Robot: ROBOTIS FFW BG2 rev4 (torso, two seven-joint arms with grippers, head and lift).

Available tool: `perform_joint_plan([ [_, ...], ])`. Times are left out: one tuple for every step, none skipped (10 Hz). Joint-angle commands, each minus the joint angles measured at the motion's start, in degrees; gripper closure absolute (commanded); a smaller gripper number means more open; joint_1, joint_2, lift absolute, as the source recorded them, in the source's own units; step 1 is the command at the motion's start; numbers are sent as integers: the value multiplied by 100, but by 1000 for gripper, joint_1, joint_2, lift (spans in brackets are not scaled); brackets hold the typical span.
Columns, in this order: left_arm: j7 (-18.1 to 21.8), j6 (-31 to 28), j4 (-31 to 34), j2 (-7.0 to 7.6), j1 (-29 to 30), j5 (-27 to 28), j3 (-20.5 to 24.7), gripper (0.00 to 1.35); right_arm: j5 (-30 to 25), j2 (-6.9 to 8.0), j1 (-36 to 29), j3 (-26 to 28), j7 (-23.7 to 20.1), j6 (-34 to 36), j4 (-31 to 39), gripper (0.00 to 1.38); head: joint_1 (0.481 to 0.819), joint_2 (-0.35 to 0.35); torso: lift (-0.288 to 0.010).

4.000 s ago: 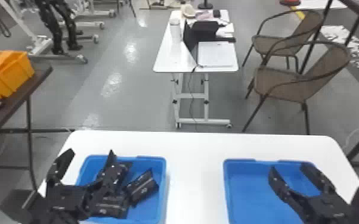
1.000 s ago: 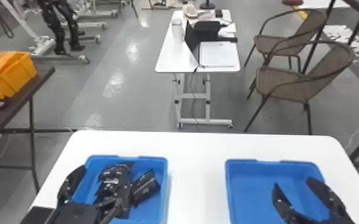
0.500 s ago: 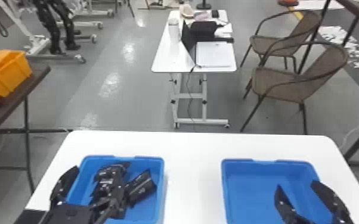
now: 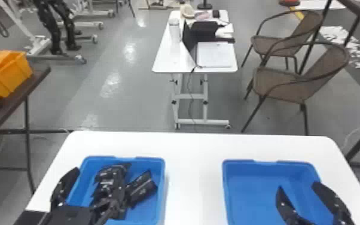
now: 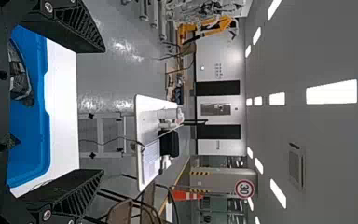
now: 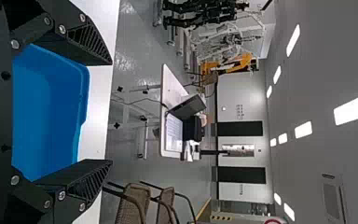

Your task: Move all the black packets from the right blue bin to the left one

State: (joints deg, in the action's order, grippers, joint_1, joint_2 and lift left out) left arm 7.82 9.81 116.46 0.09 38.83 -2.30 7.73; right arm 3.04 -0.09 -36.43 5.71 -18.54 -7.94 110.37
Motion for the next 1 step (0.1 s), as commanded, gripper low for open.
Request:
perform_joint_plan([
  [0,-6,0,-24,2,-25,-9,101,13,14,4,0,9,-32,-24,300,695,83,0],
])
